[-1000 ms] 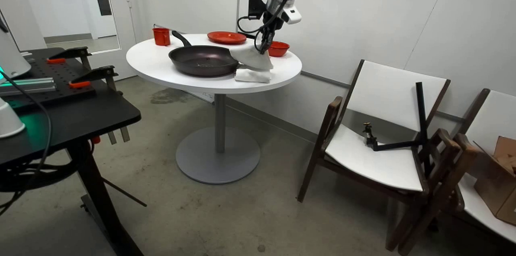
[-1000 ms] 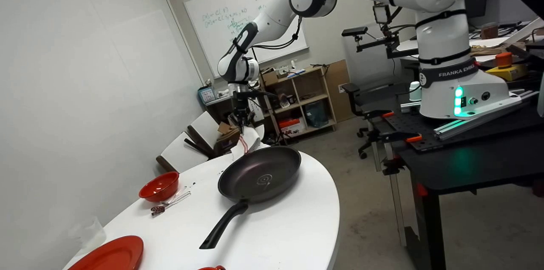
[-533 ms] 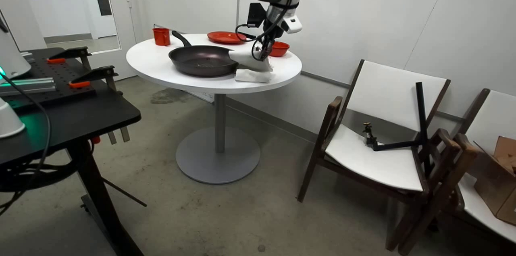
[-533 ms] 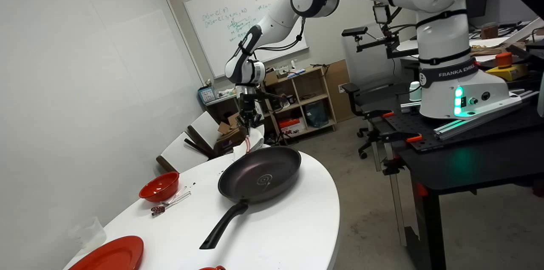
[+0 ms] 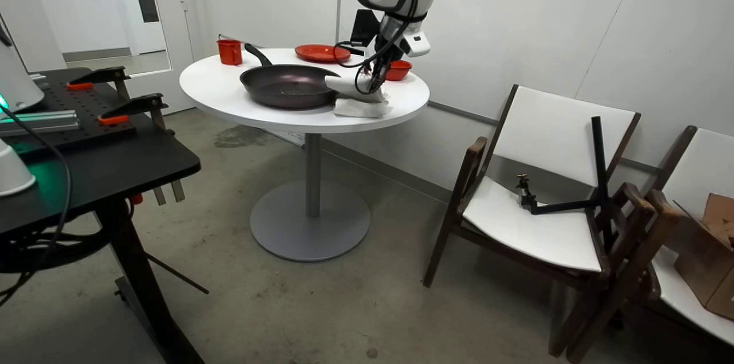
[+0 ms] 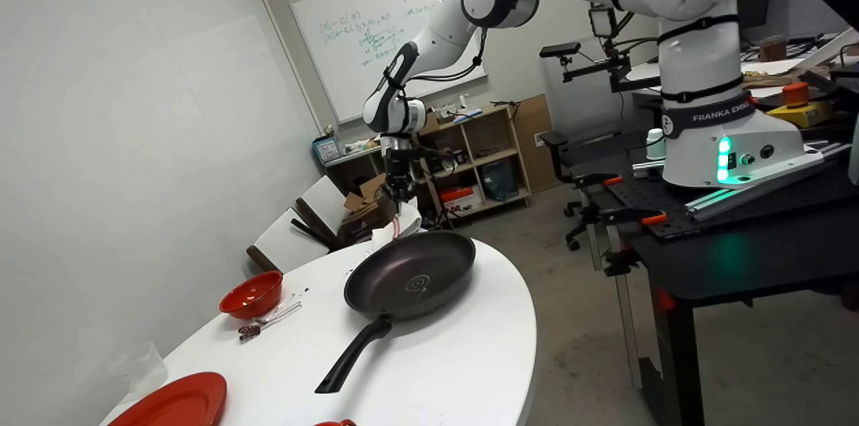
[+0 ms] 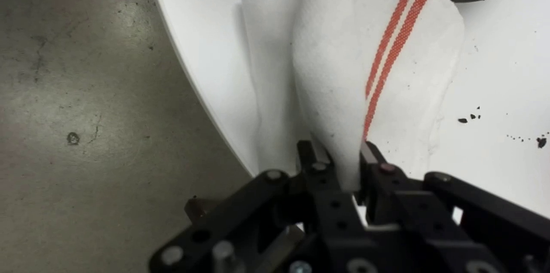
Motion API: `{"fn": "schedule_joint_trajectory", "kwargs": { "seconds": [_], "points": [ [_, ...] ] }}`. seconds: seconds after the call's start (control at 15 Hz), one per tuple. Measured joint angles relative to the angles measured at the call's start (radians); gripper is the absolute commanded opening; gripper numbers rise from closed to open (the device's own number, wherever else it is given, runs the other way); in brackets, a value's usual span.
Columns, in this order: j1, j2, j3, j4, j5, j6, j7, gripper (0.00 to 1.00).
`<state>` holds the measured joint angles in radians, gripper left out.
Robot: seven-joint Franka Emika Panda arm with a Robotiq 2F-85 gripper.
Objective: Wipe the pan with the white cloth
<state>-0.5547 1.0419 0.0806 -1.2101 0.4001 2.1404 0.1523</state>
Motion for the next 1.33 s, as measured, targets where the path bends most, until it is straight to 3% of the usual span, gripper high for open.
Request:
{"fn": "schedule_joint_trajectory", "kwargs": {
  "seconds": [0.07, 0.2, 0.67, 1.33],
  "points": [
    [-0.001, 0.000, 0.001, -0.002, 0.000, 0.003, 0.000, 0.40],
    [-0.001, 0.000, 0.004, -0.007, 0.000, 0.011, 0.000, 0.48],
    [0.000, 0.000, 0.012, -0.009, 0.000, 0.022, 0.000, 1.00],
    [-0.002, -0.035, 0.012, -0.036, 0.000, 0.082, 0.000, 1.00]
  ]
}}
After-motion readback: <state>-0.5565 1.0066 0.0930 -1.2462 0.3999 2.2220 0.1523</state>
